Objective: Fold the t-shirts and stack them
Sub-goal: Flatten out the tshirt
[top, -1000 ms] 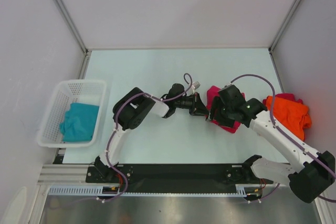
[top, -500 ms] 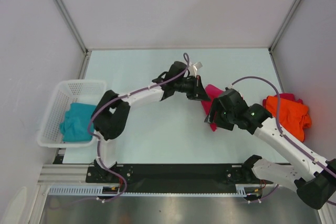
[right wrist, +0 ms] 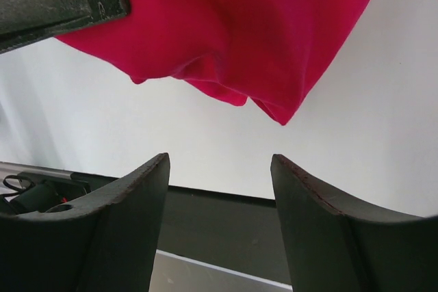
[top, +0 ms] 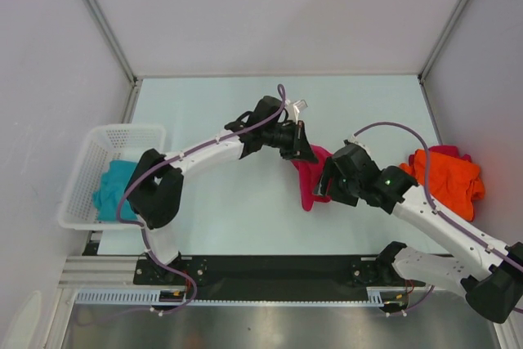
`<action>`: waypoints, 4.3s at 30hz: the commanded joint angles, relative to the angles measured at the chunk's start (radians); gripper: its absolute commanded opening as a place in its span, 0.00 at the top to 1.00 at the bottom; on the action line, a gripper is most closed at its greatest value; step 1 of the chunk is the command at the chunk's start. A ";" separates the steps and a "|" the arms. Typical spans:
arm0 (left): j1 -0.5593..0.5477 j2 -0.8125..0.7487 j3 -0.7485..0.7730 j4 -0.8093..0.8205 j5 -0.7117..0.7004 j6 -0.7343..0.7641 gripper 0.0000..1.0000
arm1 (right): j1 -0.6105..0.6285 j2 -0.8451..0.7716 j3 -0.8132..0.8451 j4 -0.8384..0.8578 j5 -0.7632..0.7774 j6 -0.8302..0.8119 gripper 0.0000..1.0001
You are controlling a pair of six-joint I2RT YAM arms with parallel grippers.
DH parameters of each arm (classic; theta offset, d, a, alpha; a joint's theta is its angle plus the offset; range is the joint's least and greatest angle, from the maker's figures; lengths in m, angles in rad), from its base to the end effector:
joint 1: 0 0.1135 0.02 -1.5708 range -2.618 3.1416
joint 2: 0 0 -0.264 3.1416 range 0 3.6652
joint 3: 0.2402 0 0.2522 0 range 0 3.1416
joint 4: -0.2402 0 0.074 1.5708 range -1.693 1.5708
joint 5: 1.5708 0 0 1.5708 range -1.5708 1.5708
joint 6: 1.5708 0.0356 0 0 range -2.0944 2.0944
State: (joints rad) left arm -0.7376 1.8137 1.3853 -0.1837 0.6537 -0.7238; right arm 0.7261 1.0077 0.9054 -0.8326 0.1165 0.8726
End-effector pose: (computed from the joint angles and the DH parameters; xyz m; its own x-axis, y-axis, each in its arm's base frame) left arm 0.2925 -0.2951 0.2638 -0.9161 0.1221 -0.3819 0.3944 0.4453 -0.8038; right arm 0.1477 0.1256 0.2834 -0.8523 0.2606 -0.4534 0.0701 0.9161 0.3948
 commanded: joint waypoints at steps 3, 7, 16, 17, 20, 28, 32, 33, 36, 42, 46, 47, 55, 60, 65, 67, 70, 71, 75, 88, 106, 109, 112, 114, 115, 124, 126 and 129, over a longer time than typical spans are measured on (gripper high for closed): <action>-0.003 -0.080 0.006 -0.008 -0.005 0.030 1.00 | 0.021 0.000 -0.013 0.036 0.049 0.025 0.34; -0.003 -0.105 0.008 -0.034 -0.006 0.049 1.00 | 0.022 0.022 -0.022 0.058 0.049 0.019 0.34; -0.002 -0.255 -0.051 -0.166 -0.026 0.107 1.00 | 0.026 0.172 0.013 0.124 0.037 -0.035 0.35; -0.002 -0.269 -0.054 -0.169 -0.022 0.107 1.00 | 0.029 0.183 0.018 0.133 0.034 -0.038 0.35; -0.002 -0.290 -0.057 -0.169 -0.009 0.110 1.00 | 0.042 0.218 0.039 0.141 0.040 -0.041 0.35; 0.001 -0.249 -0.043 -0.183 0.014 0.130 1.00 | 0.062 0.232 0.044 0.161 0.035 -0.050 0.54; 0.023 -0.244 -0.034 -0.198 0.020 0.138 1.00 | 0.071 0.209 0.036 0.202 0.006 -0.066 1.00; 0.030 -0.248 -0.026 -0.206 0.023 0.144 1.00 | 0.076 0.197 0.036 0.213 0.003 -0.069 1.00; 0.082 -0.286 -0.012 -0.250 0.012 0.153 1.00 | 0.079 0.189 0.061 0.227 0.011 -0.078 1.00; 0.240 -0.404 0.059 -0.370 0.017 0.191 1.00 | 0.126 0.226 0.300 0.115 0.078 -0.138 1.00; 0.279 -0.473 0.115 -0.445 0.026 0.224 1.00 | 0.209 0.241 0.501 -0.005 0.169 -0.149 1.00; 0.283 -0.494 0.124 -0.457 0.029 0.228 1.00 | 0.232 0.241 0.563 -0.026 0.210 -0.149 1.00; 0.337 -0.559 0.215 -0.524 0.066 0.254 0.93 | 0.412 0.168 0.699 -0.168 0.406 -0.067 1.00; 0.362 -0.470 0.160 -0.490 0.058 0.268 0.74 | 0.349 0.120 0.616 -0.169 0.402 -0.049 1.00; 0.366 -0.361 0.043 -0.427 0.090 0.247 0.34 | 0.331 0.109 0.546 -0.172 0.380 -0.040 1.00; 0.366 -0.353 -0.060 -0.326 0.087 0.218 0.26 | 0.319 0.101 0.524 -0.175 0.376 -0.034 1.00; 0.363 -0.301 -0.166 -0.251 0.095 0.204 0.19 | 0.300 0.089 0.488 -0.168 0.350 -0.029 1.00; 0.362 -0.283 -0.193 -0.229 0.099 0.199 0.19 | 0.300 0.085 0.481 -0.163 0.341 -0.029 1.00; 0.340 -0.212 -0.327 -0.122 0.098 0.185 0.19 | 0.294 0.089 0.463 -0.157 0.330 -0.029 1.00; 0.291 -0.182 -0.500 -0.045 0.035 0.184 0.24 | 0.268 0.089 0.446 -0.158 0.321 -0.029 1.00; 0.250 -0.347 -0.650 -0.036 -0.233 0.078 0.26 | 0.225 0.097 0.405 -0.120 0.272 -0.057 1.00; 0.216 -0.337 -0.670 -0.020 -0.241 0.067 0.27 | 0.214 0.091 0.402 -0.120 0.265 -0.060 1.00; 0.185 -0.332 -0.695 0.016 -0.244 0.040 0.27 | 0.207 0.092 0.397 -0.115 0.258 -0.061 1.00; 0.170 -0.323 -0.698 0.035 -0.239 0.024 0.27 | 0.207 0.092 0.392 -0.111 0.253 -0.063 1.00; 0.165 -0.321 -0.692 0.035 -0.238 0.023 0.27 | 0.205 0.094 0.391 -0.108 0.252 -0.061 1.00; 0.158 -0.370 -0.625 -0.025 -0.259 0.034 0.28 | 0.197 0.091 0.385 -0.106 0.249 -0.064 1.00; 0.156 -0.375 -0.623 -0.033 -0.256 0.032 0.28 | 0.196 0.094 0.385 -0.103 0.245 -0.063 1.00; 0.156 -0.389 -0.628 -0.034 -0.253 0.026 0.28 | 0.196 0.094 0.380 -0.102 0.242 -0.064 1.00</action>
State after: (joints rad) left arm -0.5724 1.4719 0.7227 -0.2188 0.4103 -0.6827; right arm 0.9272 1.1198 1.2888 -0.9680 0.3569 0.8146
